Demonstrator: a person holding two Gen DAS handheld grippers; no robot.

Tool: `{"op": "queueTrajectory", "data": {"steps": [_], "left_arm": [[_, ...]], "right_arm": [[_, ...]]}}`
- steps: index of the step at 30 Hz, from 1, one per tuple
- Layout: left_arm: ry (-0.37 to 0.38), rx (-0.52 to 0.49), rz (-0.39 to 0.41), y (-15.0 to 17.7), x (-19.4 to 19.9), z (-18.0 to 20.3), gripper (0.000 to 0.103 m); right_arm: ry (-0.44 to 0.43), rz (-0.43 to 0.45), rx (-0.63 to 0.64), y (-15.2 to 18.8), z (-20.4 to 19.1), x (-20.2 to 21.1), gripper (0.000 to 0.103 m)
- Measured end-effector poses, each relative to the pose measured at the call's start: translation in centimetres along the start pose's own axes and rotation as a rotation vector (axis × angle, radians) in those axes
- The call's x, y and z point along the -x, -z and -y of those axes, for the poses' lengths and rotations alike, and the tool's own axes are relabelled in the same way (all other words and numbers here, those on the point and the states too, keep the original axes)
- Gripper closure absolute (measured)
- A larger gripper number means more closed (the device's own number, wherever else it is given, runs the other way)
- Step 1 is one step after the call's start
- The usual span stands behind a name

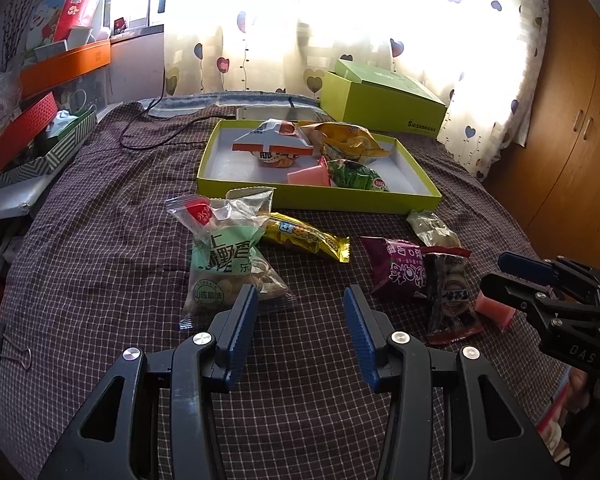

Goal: Organize snacks
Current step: 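Move both open tools back over the remaining snack pile, then close the left tool on the clear peanut bag with green label, then close the right tool on the dark round-label bag while the left tool lifts the peanut bag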

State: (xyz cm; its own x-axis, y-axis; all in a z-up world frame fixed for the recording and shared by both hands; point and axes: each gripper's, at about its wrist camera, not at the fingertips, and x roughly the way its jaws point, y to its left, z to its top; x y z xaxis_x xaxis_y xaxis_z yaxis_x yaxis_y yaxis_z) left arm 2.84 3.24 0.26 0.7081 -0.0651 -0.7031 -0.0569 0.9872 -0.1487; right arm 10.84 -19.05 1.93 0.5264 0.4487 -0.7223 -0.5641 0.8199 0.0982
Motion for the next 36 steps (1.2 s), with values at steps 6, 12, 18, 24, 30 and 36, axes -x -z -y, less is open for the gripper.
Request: {"op": "queueTrajectory", "data": {"steps": [6, 12, 18, 24, 30, 36], "left_arm": [[-0.019, 0.041, 0.010, -0.3, -0.1, -1.5, 0.057], [-0.051, 0.080, 0.010, -0.8, -0.9, -3.1, 0.051], [-0.067, 0.100, 0.005, -1.5, -2.2, -4.5, 0.048], [-0.065, 0.101, -0.008, -2.3, -3.9, -5.2, 0.048], [-0.061, 0.108, -0.050, -2.3, -5.9, -5.3, 0.048], [-0.058, 0.099, -0.049, -2.1, -6.5, -5.3, 0.049]], "right_arm": [[-0.002, 0.000, -0.003, -0.3, 0.2, -0.2, 0.059], [0.006, -0.001, -0.009, -0.6, 0.5, -0.5, 0.059], [0.028, -0.006, -0.033, -1.2, 1.7, -1.2, 0.059], [0.044, -0.016, -0.079, -1.7, 3.5, -1.8, 0.059], [0.042, -0.029, -0.147, -1.7, 5.4, -2.1, 0.057], [0.036, -0.049, -0.144, -1.4, 5.3, -2.3, 0.057]]}}
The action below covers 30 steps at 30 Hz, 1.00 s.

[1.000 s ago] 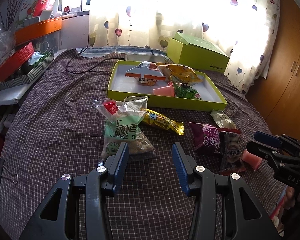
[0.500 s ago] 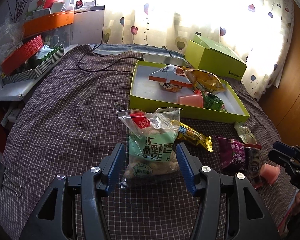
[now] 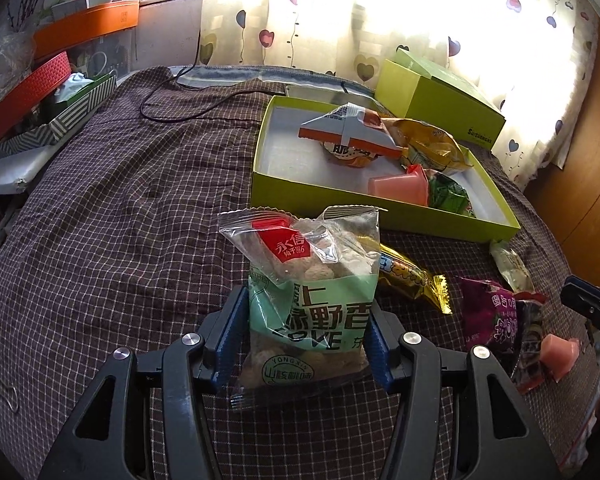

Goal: Organize snacks
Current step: 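Close the right tool on the dark round-label bag while the left tool lifts the peanut bag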

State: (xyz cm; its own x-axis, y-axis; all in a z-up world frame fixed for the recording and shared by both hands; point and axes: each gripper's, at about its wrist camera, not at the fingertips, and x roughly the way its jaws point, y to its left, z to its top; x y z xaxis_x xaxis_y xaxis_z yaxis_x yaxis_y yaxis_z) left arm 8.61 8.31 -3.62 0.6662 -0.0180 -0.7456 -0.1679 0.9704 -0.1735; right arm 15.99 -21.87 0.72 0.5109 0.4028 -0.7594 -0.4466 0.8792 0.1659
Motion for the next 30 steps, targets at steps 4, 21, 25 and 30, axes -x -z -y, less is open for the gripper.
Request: {"op": "queueTrajectory", "data": {"steps": [4, 21, 25, 30], "left_arm": [[0.003, -0.001, 0.008, 0.1, 0.2, 0.1, 0.056], [0.042, 0.006, 0.006, 1.8, 1.9, 0.1, 0.058], [0.042, 0.004, 0.004, 1.9, 1.9, 0.2, 0.058], [0.050, -0.011, 0.005, 2.0, 1.9, 0.6, 0.058]], "right_arm": [[0.005, -0.009, 0.010, 0.5, -0.4, 0.3, 0.057], [0.070, -0.086, 0.007, 1.1, -4.9, -3.7, 0.057], [0.092, -0.106, 0.026, 1.5, -4.9, -4.4, 0.059], [0.104, -0.075, 0.062, 1.8, -5.0, -3.7, 0.071]]}}
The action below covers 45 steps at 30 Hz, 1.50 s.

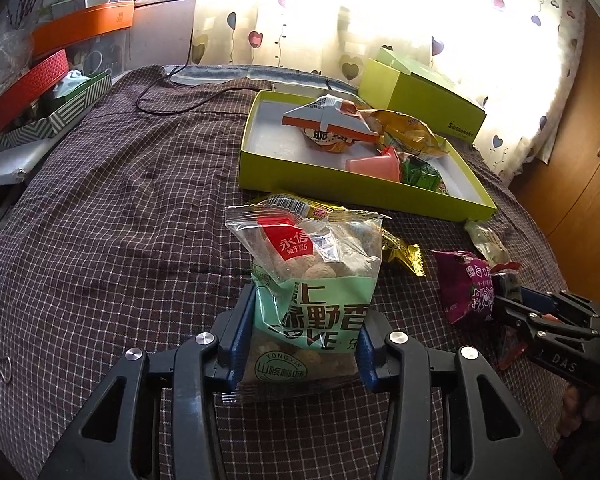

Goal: Organize snacks
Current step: 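Close the right tool on the dark round-label bag while the left tool lifts the peanut bag, then carry the peanut bag and dark bag over the tray with both tools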

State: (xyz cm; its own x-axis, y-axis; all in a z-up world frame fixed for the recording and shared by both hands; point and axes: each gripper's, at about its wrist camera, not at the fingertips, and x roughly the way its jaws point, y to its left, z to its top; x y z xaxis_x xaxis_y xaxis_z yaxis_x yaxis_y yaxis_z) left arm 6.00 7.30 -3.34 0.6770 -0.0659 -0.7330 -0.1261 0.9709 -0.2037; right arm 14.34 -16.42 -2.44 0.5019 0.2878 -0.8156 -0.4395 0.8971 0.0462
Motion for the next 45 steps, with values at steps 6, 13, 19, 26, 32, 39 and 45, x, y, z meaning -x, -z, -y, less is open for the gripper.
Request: {"op": "queueTrajectory", "data": {"steps": [6, 13, 19, 26, 32, 39, 45], "left_arm": [[0.005, -0.012, 0.012, 0.2, 0.7, 0.4, 0.058], [0.022, -0.002, 0.027, 0.4, 1.9, 0.6, 0.058], [0.033, -0.011, 0.052, 0.1, 3.1, 1.1, 0.058], [0.043, -0.021, 0.066, -0.1, 3.9, 1.7, 0.058], [0.046, -0.034, 0.076, -0.4, 4.3, 2.3, 0.058], [0.054, -0.048, 0.083, -1.0, 4.4, 2.8, 0.058], [0.053, -0.058, 0.092, -1.7, 4.4, 2.9, 0.058]], "right_arm": [[-0.027, 0.033, 0.000, 0.3, 0.3, 1.0, 0.073], [-0.067, 0.102, 0.013, 0.2, -0.1, 3.2, 0.073], [-0.104, 0.146, 0.025, -0.1, -0.4, 4.8, 0.073], [-0.124, 0.166, 0.035, -0.3, -0.7, 5.6, 0.073], [-0.137, 0.185, 0.037, -0.7, -0.7, 6.1, 0.073], [-0.157, 0.189, 0.043, -1.3, -0.7, 6.0, 0.073], [-0.164, 0.192, 0.041, -2.0, -0.6, 5.9, 0.073]]}}
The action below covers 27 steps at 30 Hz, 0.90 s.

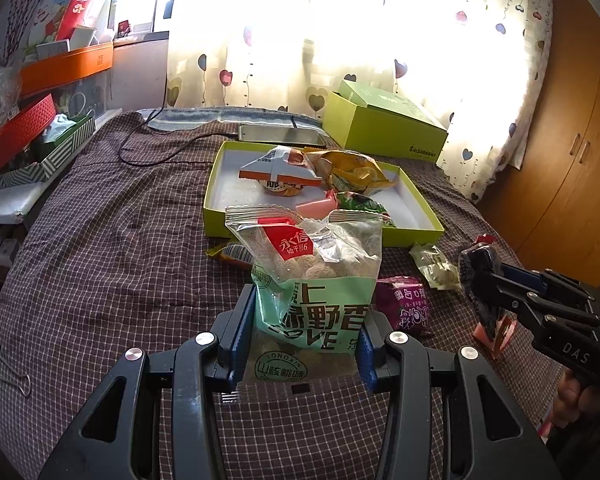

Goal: Organize snacks
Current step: 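Carry the peanut bag and dark bag over the tray with both tools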

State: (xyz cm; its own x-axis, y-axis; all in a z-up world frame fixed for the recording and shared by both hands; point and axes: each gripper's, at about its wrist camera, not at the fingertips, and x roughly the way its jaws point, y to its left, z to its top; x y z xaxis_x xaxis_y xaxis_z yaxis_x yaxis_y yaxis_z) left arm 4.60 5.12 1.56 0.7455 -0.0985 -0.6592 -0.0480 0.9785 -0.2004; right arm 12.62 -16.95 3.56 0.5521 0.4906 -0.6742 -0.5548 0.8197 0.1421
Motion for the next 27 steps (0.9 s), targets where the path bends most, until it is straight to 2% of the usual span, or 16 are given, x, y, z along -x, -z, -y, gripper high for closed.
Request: {"op": "queueTrajectory", "data": {"steps": [16, 27], "left_arm": [[-0.016, -0.031, 0.021, -2.4, -0.8, -0.2, 0.058], [-0.084, -0.060, 0.053, -6.0, -2.5, -1.8, 0.058]], "right_arm": [[-0.019, 0.021, 0.012, -3.0, 0.6, -0.7, 0.073], [-0.002, 0.030, 0.034, -6.2, 2.0, -2.1, 0.073]]}}
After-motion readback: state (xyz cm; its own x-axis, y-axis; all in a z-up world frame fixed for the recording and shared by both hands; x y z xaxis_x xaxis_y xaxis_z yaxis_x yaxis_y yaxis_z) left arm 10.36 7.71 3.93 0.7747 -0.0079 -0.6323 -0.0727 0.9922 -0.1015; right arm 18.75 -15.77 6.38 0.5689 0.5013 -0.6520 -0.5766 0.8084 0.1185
